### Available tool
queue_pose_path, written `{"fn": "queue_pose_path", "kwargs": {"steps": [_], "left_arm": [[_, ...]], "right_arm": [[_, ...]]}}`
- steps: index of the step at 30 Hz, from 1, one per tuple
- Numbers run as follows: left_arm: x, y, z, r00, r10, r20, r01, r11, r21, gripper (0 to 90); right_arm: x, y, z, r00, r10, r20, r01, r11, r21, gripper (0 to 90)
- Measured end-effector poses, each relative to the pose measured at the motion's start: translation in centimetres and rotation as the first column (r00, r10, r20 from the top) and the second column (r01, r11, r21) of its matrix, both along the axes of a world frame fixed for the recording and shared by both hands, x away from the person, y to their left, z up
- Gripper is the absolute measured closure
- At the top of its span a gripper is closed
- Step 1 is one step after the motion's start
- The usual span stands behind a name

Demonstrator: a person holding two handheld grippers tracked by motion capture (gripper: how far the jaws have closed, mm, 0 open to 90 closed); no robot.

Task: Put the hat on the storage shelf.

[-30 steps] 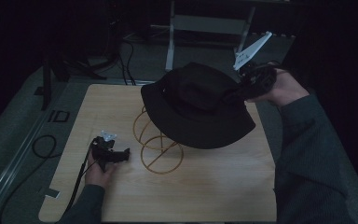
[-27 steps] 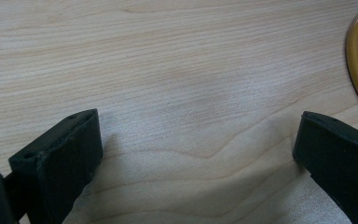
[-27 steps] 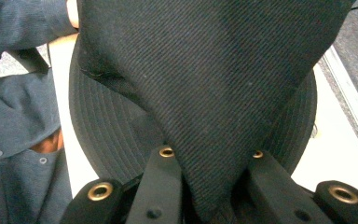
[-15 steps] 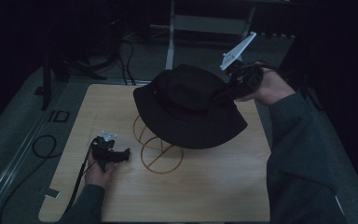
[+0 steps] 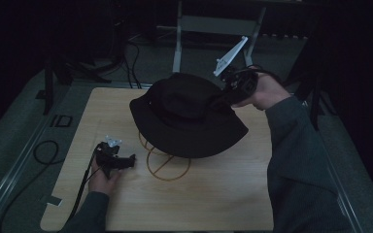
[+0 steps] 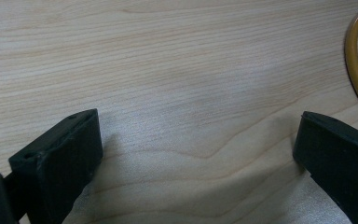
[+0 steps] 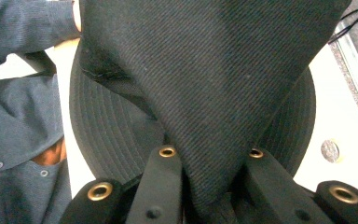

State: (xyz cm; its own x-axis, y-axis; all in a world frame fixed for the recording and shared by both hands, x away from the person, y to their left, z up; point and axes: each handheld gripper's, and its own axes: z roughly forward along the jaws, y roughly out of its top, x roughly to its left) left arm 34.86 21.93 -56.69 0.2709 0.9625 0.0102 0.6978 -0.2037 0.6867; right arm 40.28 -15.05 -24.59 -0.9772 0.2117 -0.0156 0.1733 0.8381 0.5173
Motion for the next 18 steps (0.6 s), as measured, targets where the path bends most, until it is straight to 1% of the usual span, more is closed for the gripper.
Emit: {"fn": "queue_pose_path", "kwargs": {"steps": [6,13,18], "left_arm": [[0.0,0.0,0.0,1.0000,0.001,0.001,-0.001,1.0000,0.000,1.5],[0.0,0.0,0.0,1.0000,-0.003,0.000,0.003,1.0000,0.005,1.5],[0.0,0.0,0.0,1.0000,-0.001,0.001,0.001,1.0000,0.003,1.5]], "right_arm": [[0.3,1.0,-0.6,0.9999,0.013,-0.008,-0.013,1.000,-0.008,85.0],[0.5,2.2,-0.7,0.9998,0.006,-0.017,-0.006,1.000,-0.014,84.8],[0.7,2.9,-1.1,0.9996,0.006,-0.027,-0.007,1.000,-0.017,84.7]]}}
